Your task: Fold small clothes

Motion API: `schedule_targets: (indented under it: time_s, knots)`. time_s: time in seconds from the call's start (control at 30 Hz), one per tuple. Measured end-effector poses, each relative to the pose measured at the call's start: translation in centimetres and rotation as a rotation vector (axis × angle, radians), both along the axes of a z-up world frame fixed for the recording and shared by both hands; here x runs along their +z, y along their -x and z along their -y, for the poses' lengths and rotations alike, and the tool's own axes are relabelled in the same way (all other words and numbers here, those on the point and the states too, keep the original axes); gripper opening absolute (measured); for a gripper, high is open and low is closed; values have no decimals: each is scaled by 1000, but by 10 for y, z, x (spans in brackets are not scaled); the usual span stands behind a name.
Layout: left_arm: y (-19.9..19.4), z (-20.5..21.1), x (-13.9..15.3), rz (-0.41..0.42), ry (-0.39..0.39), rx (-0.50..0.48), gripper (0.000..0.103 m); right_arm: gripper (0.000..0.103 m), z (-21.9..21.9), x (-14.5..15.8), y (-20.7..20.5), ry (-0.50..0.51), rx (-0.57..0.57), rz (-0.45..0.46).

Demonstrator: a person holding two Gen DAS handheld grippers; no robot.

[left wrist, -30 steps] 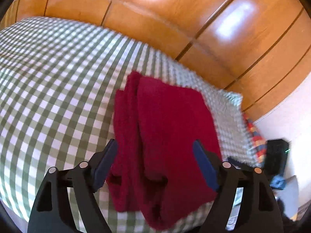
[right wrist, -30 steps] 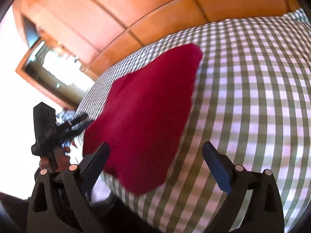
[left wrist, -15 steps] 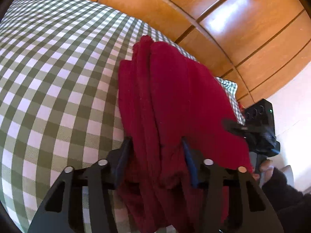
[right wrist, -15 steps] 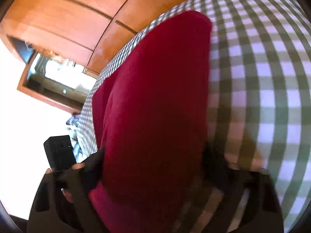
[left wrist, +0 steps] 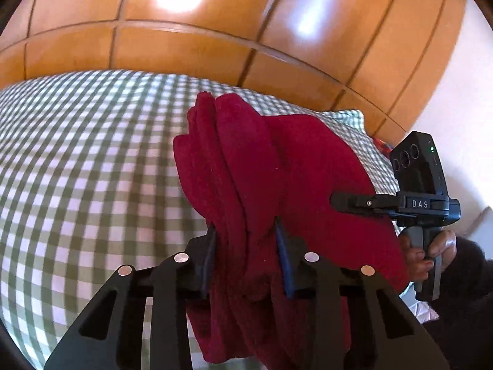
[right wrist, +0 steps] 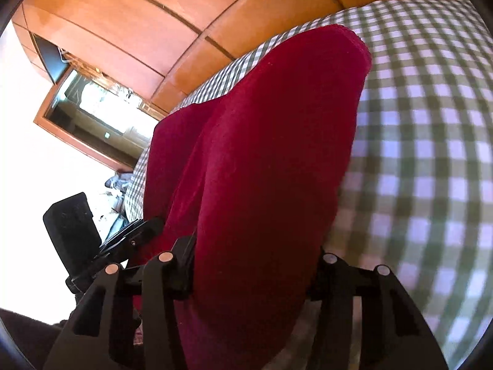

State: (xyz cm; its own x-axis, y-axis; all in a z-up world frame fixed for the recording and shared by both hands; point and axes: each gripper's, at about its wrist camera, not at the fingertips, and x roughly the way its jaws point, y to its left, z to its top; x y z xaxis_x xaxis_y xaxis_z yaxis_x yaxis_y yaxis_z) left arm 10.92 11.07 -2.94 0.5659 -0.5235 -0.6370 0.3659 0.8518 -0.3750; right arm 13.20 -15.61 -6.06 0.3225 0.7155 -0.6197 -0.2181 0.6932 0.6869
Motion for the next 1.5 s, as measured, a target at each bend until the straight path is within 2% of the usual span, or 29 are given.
schedule_targets:
  time_s: [0.1, 0.37, 0.8, 0.97, 1.17, 1.27, 1.3, 1.37, 1.43, 1.5]
  knots:
    - [3, 23, 8, 33, -24, -41, 33, 49, 23, 7, 13, -6, -43, 16]
    - [-5, 88, 29, 80, -26, -170, 33, 49, 89, 31, 48, -6, -172, 74]
    - [-54, 232, 55, 167, -81, -404, 33, 49, 213, 54, 89, 26, -426, 161]
    - [-75, 288, 59, 188, -102, -467, 33, 49, 254, 57, 93, 69, -499, 172]
    - [-118, 357, 32, 109, -141, -478, 33, 49, 292, 39, 75, 151, -575, 127]
    - [-134, 388, 2, 31, -203, -492, 33, 50, 311, 2, 70, 164, -624, 25]
    - [-137, 394, -10, 6, -222, -491, 33, 52, 314, -16, 71, 178, -637, -16]
    - [-142, 399, -26, -11, -225, -474, 39, 57, 317, -28, 80, 140, -659, 8]
    - [-139, 399, -25, -9, -207, -454, 41, 61, 319, -28, 83, 109, -682, 6]
    - [-139, 394, -18, -23, -199, -425, 48, 72, 314, -19, 83, 160, -699, 13]
